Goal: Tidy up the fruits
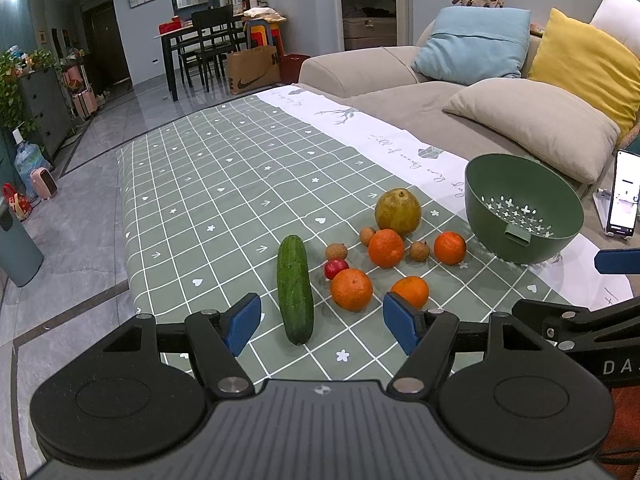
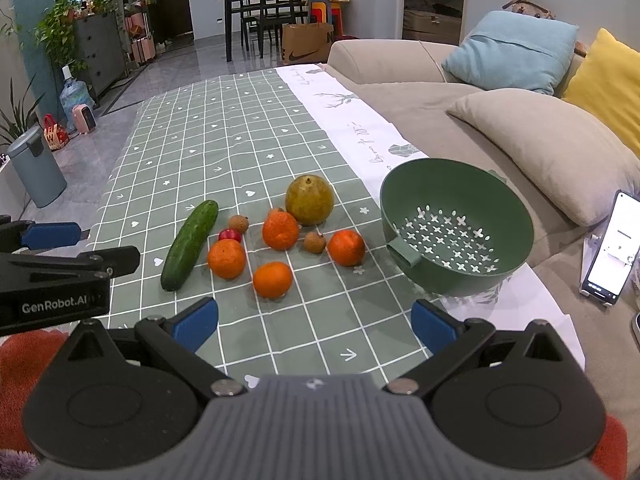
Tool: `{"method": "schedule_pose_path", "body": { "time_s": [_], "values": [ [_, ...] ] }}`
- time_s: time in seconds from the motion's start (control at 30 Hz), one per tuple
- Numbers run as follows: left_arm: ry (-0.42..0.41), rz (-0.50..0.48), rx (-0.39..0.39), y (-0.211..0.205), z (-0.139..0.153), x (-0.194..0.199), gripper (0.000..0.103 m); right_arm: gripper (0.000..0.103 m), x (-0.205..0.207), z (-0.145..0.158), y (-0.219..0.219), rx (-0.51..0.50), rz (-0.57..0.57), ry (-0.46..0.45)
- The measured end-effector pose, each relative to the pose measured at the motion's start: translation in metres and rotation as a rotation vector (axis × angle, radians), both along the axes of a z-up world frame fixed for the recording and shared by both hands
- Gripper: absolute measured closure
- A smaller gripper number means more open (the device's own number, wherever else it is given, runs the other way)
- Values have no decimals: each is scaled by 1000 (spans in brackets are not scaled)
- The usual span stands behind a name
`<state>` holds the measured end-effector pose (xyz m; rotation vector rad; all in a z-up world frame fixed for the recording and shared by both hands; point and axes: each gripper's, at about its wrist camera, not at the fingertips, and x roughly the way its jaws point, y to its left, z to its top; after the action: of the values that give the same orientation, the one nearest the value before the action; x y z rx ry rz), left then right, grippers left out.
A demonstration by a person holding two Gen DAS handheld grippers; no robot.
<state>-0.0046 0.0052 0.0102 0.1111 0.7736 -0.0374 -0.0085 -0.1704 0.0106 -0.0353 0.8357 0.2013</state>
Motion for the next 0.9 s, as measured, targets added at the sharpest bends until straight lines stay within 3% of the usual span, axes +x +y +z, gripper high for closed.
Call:
{"method": "schedule_pose_path", "body": {
  "time_s": [0.5, 0.73, 0.8, 0.9],
  "values": [
    [9, 0, 0, -2, -4, 7, 21, 5, 1, -1, 1, -2, 1, -2],
    [27, 12, -6, 4, -13, 27, 21, 5, 15, -9, 4, -19, 43, -59],
    [38, 8, -17, 7, -16, 36, 22, 7, 23, -12, 3, -5, 74, -71],
    [68, 4, -50, 13, -24, 52, 25, 20, 42, -18, 6, -2, 131, -68]
  ]
}}
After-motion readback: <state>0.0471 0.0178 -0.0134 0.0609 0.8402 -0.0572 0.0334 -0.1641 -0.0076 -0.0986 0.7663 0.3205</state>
